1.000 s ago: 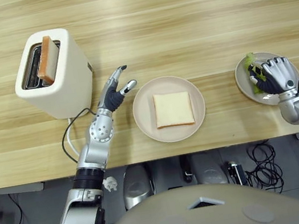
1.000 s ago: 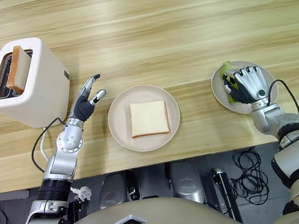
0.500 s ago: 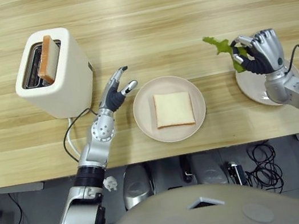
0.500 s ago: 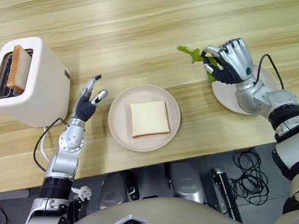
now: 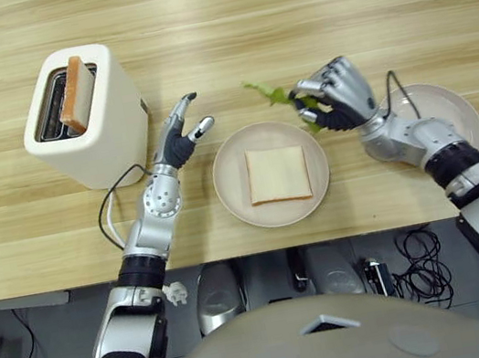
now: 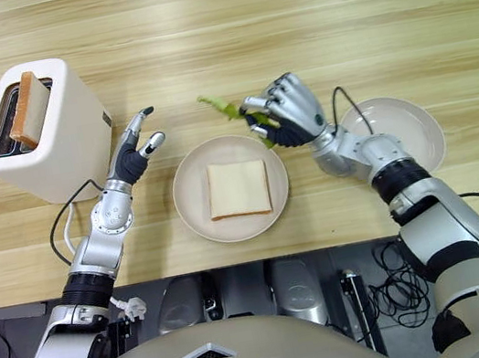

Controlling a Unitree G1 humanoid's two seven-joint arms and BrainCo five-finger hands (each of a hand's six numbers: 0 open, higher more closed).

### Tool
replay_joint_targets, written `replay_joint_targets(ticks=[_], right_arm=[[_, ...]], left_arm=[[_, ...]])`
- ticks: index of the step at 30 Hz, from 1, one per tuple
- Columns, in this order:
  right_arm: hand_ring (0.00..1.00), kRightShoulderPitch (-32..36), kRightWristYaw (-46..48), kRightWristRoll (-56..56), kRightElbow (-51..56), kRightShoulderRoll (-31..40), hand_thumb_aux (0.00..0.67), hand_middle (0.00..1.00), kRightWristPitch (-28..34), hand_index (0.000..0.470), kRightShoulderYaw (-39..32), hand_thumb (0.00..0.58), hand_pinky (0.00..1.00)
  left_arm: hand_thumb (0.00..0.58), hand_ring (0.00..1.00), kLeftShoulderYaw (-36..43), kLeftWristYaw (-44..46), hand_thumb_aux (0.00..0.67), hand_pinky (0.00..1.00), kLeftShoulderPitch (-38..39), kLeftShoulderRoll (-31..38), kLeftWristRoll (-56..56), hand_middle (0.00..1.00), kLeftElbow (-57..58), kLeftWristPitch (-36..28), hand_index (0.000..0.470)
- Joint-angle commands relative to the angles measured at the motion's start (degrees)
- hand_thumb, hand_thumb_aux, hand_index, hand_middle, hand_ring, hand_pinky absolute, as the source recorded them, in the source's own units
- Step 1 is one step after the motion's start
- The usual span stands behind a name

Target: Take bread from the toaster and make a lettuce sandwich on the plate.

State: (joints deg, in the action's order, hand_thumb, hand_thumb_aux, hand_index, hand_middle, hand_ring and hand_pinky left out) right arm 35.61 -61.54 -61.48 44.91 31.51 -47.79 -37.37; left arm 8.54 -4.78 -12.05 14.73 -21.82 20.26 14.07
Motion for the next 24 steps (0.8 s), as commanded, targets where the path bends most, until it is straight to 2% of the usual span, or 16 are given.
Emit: replay_joint_targets(ticks=[1, 9, 17, 24], right_arm=[[1.00, 2.1, 1.1, -4.4, 4.6, -2.7, 0.670, 1.00, 0.2, 0.460, -4.8, 0.580, 1.00], [1.00, 1.2, 4.5, -8.2, 2.8, -1.3, 0.670, 1.00, -0.9, 0.460, -10.8, 0.580, 1.00], [1.00, -2.8, 10.7, -5.5, -10.3, 4.6, 0.670, 1.00, -3.6, 0.460, -8.2, 0.580, 1.00], [1.00, -5.3, 15.3, -3.7, -13.6, 6.3, 0.670, 1.00, -4.3, 0.460, -6.2, 0.580, 1.00]], left_arm=[[0.000, 0.00, 0.1, -0.1, 0.000, 0.00, -0.8, -0.4, 0.5, 0.00, 2.3, 0.6, 0.000], [0.000, 0.00, 0.0, 0.0, 0.000, 0.00, -0.8, -0.5, 0.6, 0.00, 2.9, 1.0, 0.000], [0.000, 0.00, 0.1, 0.1, 0.000, 0.00, -0.6, -0.5, 0.5, 0.00, 3.3, 1.0, 0.000], [0.000, 0.00, 0.3, 0.0, 0.000, 0.00, -0.9, -0.6, 0.4, 0.00, 4.2, 1.1, 0.000]])
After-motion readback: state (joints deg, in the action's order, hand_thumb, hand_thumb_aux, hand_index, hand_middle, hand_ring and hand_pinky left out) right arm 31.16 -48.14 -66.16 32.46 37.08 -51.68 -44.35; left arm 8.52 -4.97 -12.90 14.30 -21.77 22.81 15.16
